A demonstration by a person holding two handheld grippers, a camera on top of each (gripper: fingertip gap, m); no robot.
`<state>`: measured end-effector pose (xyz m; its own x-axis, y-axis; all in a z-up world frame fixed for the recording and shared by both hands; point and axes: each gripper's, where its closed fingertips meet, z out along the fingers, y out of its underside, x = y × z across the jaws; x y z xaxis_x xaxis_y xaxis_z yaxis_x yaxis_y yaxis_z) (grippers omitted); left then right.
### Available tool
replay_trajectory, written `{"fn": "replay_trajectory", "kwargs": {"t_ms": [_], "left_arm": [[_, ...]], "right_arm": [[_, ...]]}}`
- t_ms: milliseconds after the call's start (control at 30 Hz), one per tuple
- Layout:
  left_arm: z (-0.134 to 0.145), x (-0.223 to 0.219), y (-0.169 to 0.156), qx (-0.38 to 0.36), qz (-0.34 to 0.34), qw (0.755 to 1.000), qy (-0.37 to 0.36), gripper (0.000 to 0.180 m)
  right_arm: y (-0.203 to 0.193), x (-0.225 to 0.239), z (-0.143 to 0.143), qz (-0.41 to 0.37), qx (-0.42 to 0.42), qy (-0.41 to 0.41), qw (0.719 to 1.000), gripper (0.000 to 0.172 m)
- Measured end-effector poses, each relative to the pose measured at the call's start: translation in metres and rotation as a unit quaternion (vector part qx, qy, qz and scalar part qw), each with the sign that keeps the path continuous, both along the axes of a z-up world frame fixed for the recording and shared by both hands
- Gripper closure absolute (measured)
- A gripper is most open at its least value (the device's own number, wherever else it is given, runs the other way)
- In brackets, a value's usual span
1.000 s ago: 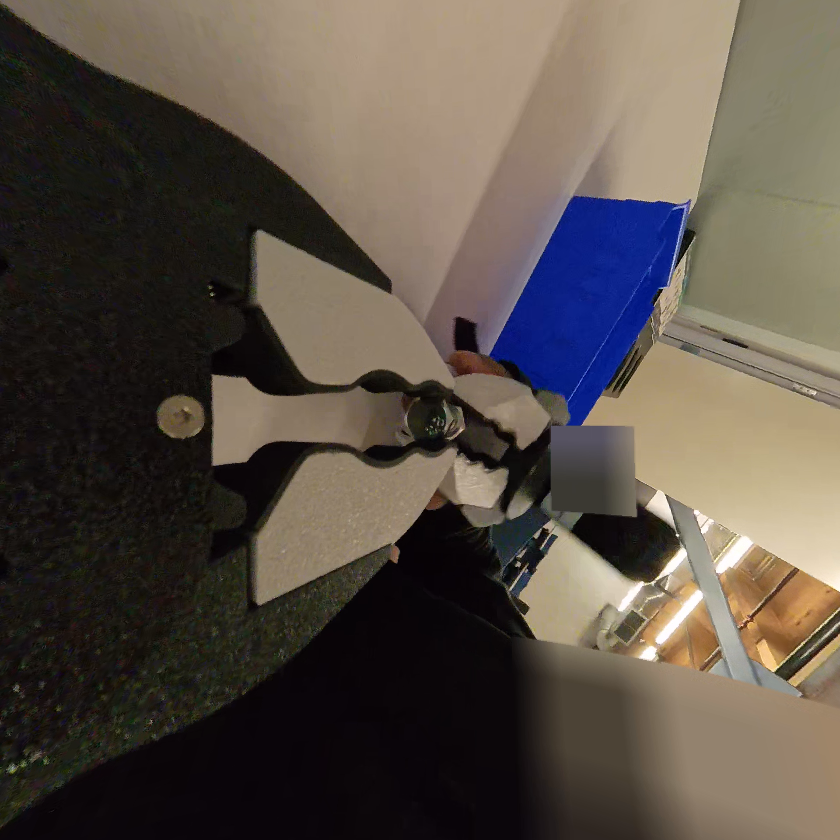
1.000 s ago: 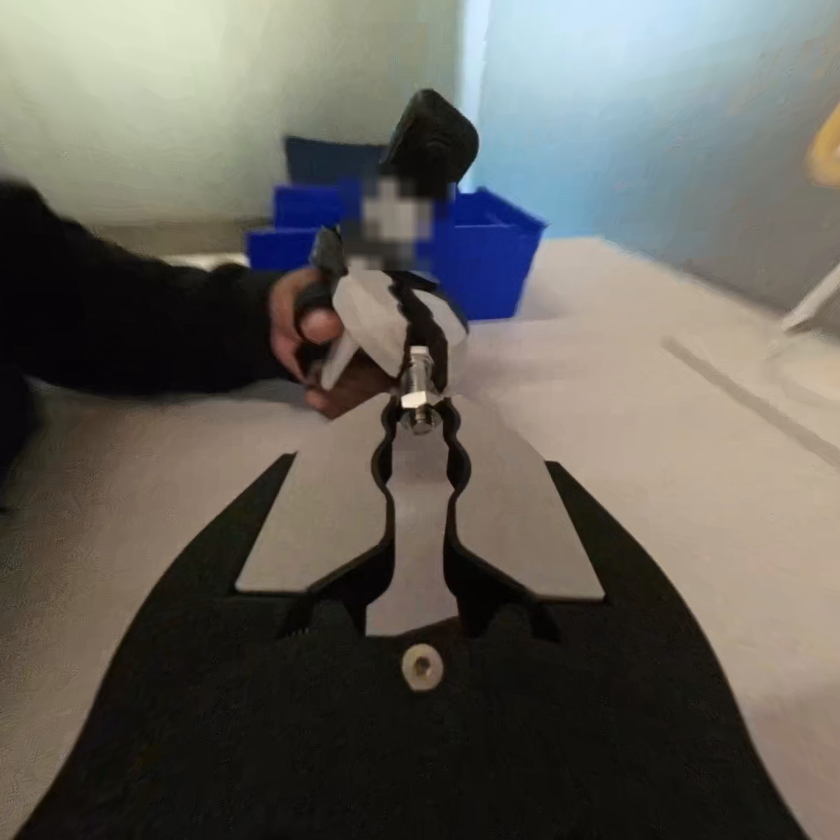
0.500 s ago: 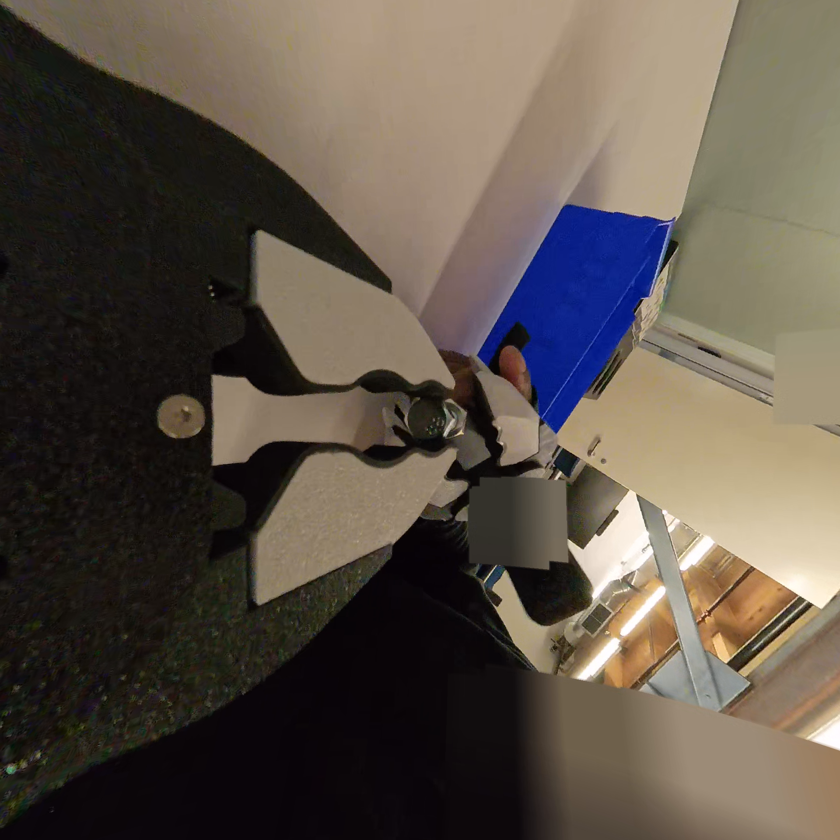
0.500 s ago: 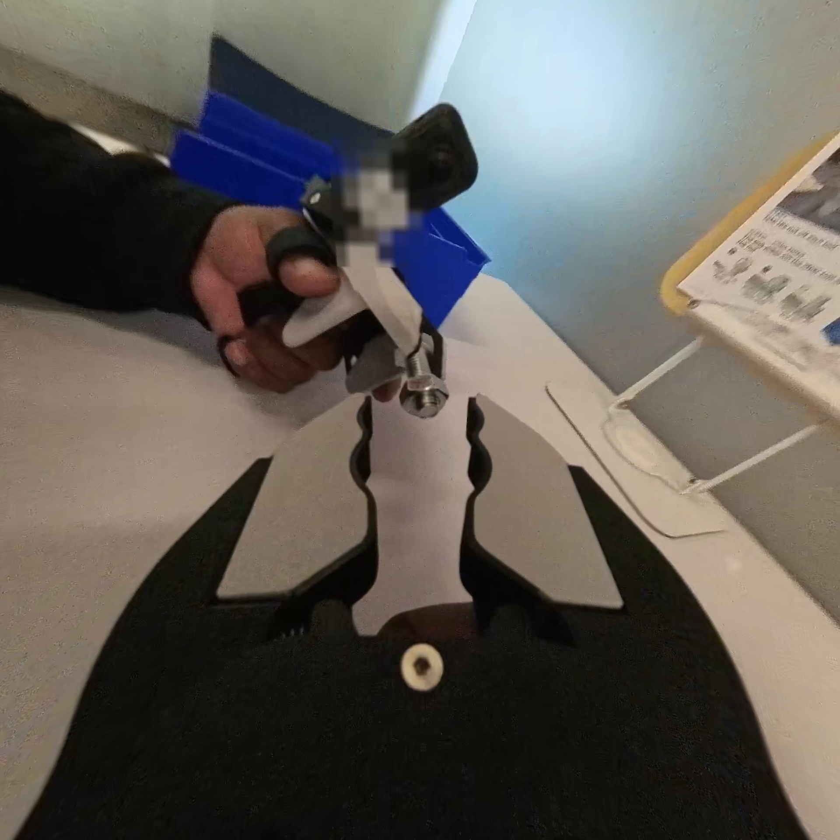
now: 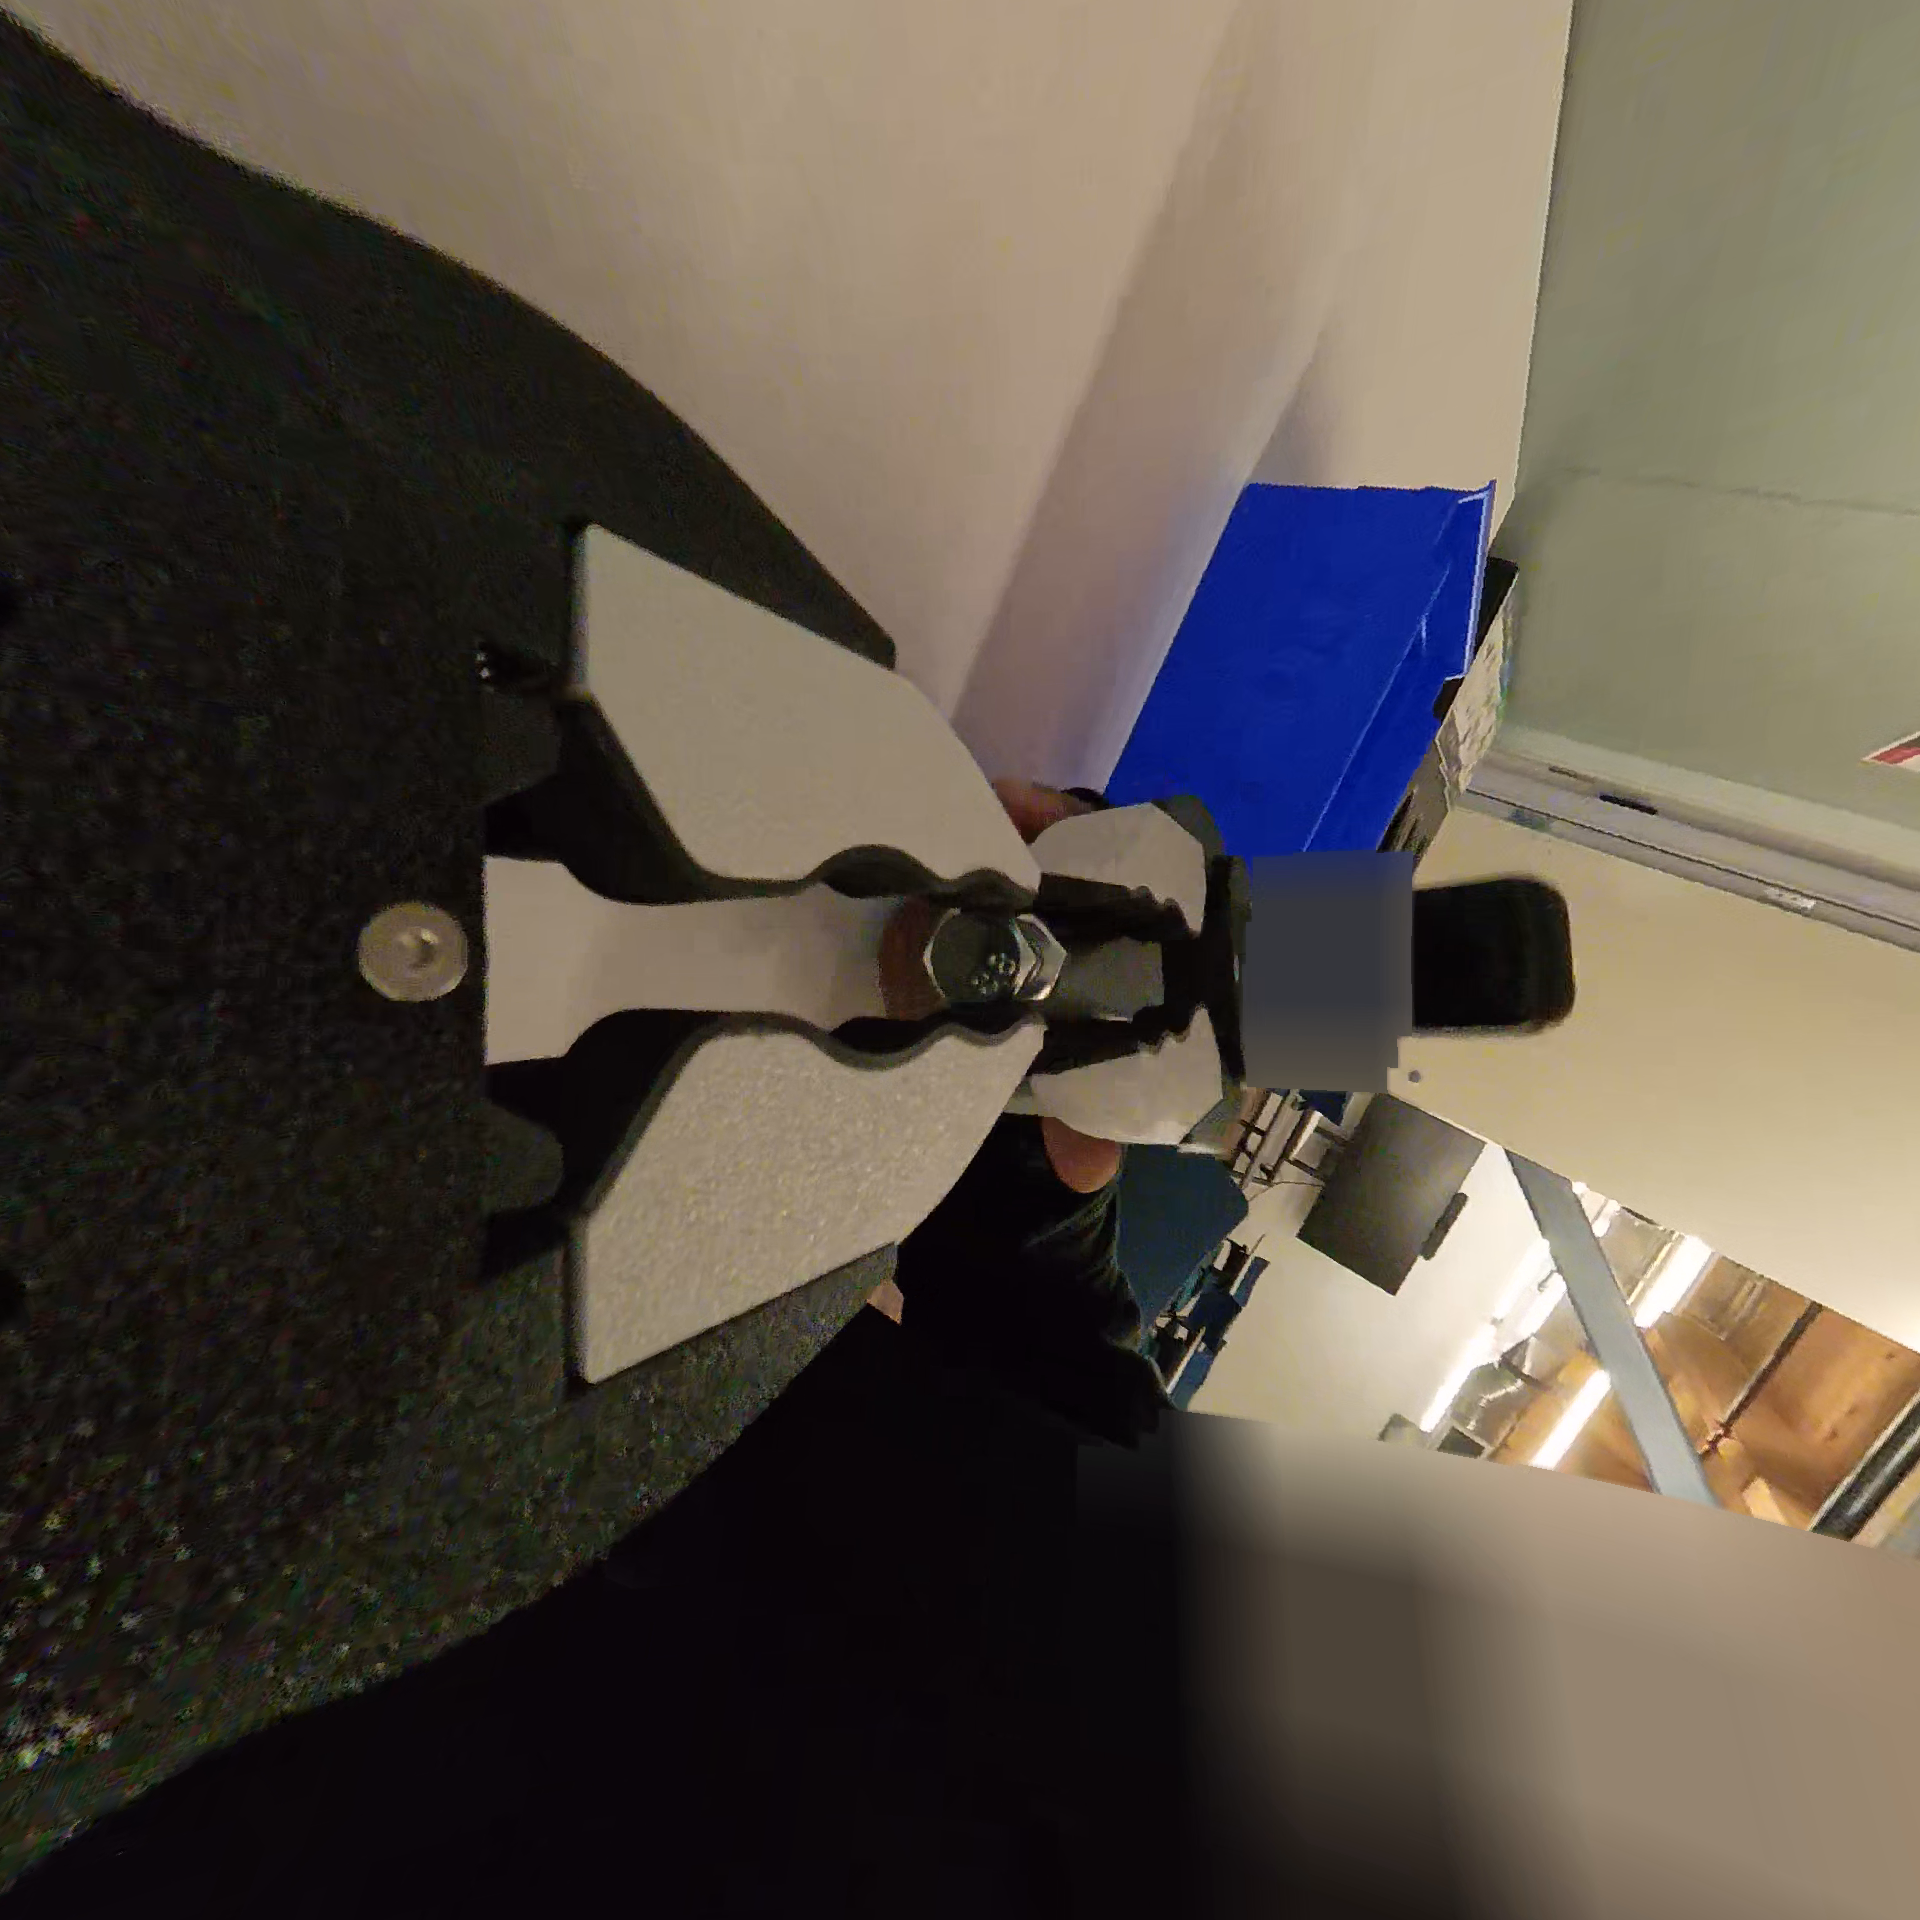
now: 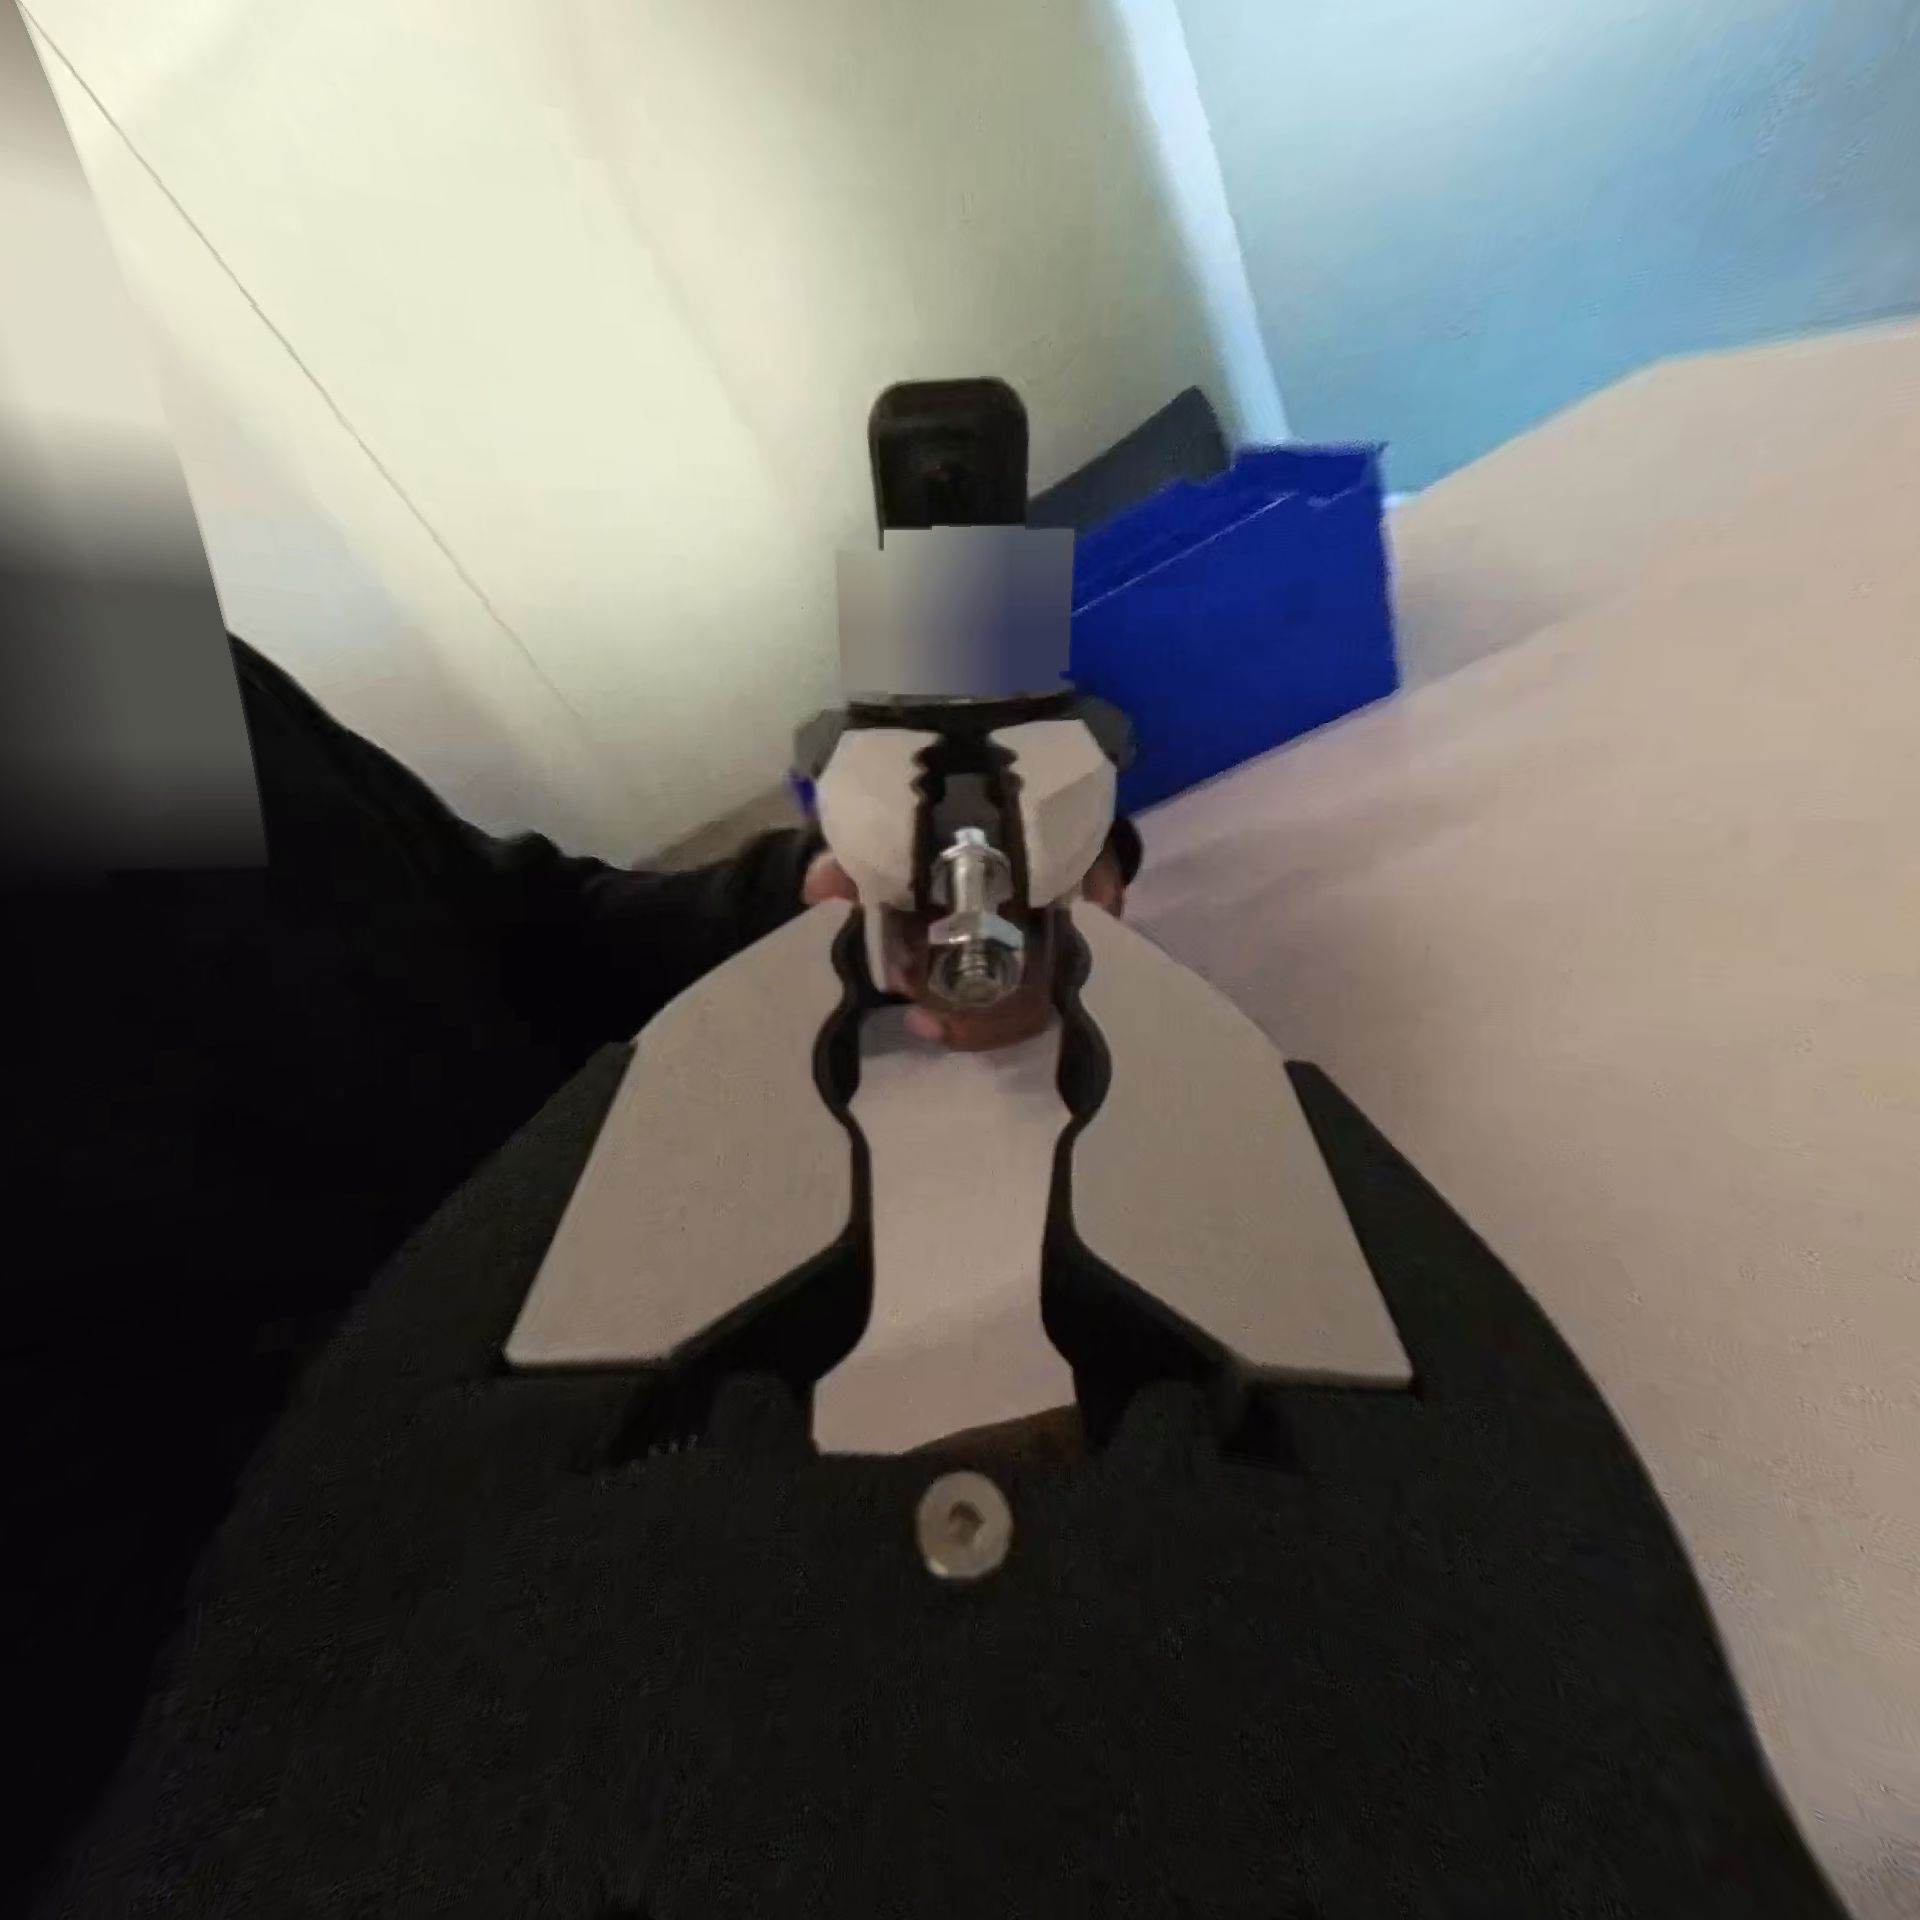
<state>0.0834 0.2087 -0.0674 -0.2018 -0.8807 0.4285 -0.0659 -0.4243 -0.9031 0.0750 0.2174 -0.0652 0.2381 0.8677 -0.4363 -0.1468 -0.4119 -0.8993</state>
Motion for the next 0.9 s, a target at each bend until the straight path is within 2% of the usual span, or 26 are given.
{"fn": "replay_trajectory", "kwargs": {"t_ms": [67,167,267,333,367,433,500,533,600,667,733,800,833,900], "left_arm": [[0.001,-0.002,0.004,-0.025,0.001,1.000,-0.009,0.163],[0.004,-0.004,0.006,-0.053,-0.004,0.998,-0.022,0.163],[0.002,-0.003,0.003,-0.066,-0.014,0.998,-0.016,0.163],[-0.002,-0.001,0.001,-0.064,-0.018,0.998,-0.005,0.163],[-0.002,0.000,0.001,-0.060,-0.014,0.998,-0.003,0.163],[-0.004,-0.001,0.001,-0.040,-0.013,0.999,0.004,0.163],[-0.004,-0.002,-0.001,-0.008,-0.014,1.000,0.007,0.163],[-0.004,-0.002,-0.003,0.007,-0.015,1.000,0.007,0.163],[-0.002,-0.001,-0.006,0.032,-0.014,0.999,0.004,0.163],[0.002,0.000,-0.005,0.036,-0.005,0.999,-0.004,0.163],[0.002,0.000,-0.002,0.019,0.004,1.000,-0.005,0.163],[0.003,-0.002,0.003,-0.012,0.006,1.000,-0.010,0.163],[0.004,-0.003,0.006,-0.028,0.008,0.999,-0.013,0.163],[0.004,-0.004,0.009,-0.056,0.009,0.998,-0.019,0.163]], "right_arm": [[0.005,0.003,-0.001,-0.062,0.117,-0.071,0.989,0.131],[0.003,0.001,-0.003,-0.111,0.262,-0.167,0.944,0.130],[0.000,-0.004,-0.008,-0.131,0.322,-0.215,0.913,0.135],[0.001,-0.005,-0.010,-0.142,0.327,-0.225,0.907,0.154],[0.001,-0.005,-0.011,-0.136,0.309,-0.223,0.915,0.154],[0.000,-0.007,-0.013,-0.103,0.226,-0.188,0.950,0.154],[-0.003,-0.008,-0.013,-0.046,0.091,-0.111,0.989,0.154],[-0.004,-0.008,-0.011,-0.013,0.018,-0.061,0.998,0.154],[-0.007,-0.006,-0.006,0.049,-0.106,0.037,0.992,0.154],[-0.002,0.000,0.002,0.056,-0.124,0.095,0.986,0.151],[0.004,0.005,0.005,0.004,-0.050,0.070,0.996,0.139],[0.007,0.007,0.004,-0.059,0.074,-0.011,0.995,0.136],[0.010,0.009,0.003,-0.098,0.143,-0.059,0.983,0.133],[0.012,0.012,0.004,-0.161,0.272,-0.144,0.938,0.132]]}}
